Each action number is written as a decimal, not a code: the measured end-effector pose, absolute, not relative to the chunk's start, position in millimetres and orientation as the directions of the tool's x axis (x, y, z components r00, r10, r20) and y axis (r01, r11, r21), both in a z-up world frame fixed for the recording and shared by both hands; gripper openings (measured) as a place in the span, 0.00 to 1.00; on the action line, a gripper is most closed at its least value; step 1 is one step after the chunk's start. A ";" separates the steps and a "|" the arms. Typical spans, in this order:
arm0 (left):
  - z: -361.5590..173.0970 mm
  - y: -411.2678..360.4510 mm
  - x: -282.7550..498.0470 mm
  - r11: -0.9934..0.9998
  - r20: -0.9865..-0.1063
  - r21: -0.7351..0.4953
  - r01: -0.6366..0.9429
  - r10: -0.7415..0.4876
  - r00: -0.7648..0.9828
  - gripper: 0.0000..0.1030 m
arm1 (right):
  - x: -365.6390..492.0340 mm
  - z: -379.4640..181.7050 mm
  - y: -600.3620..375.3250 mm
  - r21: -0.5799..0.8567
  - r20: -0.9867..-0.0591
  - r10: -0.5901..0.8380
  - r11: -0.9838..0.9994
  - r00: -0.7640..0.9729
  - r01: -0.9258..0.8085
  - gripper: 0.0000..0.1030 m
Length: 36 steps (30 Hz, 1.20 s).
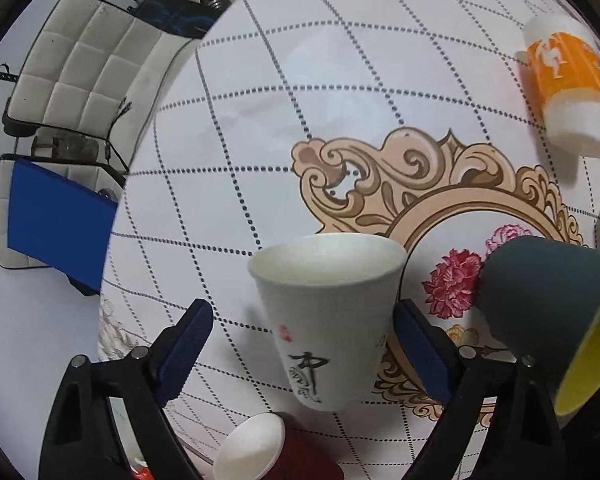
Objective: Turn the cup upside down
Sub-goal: 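Close the left tool on the white paper cup and lift it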
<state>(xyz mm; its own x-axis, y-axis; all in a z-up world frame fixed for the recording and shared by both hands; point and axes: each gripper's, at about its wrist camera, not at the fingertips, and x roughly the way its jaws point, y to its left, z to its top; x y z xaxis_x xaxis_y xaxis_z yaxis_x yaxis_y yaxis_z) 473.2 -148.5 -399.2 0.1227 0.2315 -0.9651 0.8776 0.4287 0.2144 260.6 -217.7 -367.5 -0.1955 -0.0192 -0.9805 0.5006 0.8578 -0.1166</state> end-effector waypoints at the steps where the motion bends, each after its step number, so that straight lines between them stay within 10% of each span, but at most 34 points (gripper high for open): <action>1: -403.6 -146.0 475.9 0.438 -0.964 0.213 0.873 0.238 0.116 0.90 | 259.5 -368.0 -217.4 -0.117 -0.980 -0.019 0.858 -0.196 0.500 1.00; 5: -416.5 -135.7 484.7 0.474 -0.963 0.195 0.858 0.259 0.076 0.60 | 258.5 -367.8 -216.6 -0.118 -0.981 -0.021 0.856 -0.194 0.503 1.00; 36: -293.5 -26.3 318.1 0.955 -0.997 0.031 0.294 0.052 -0.064 0.59 | 204.1 -324.1 -203.9 0.035 -0.999 0.045 0.951 -0.027 0.307 0.99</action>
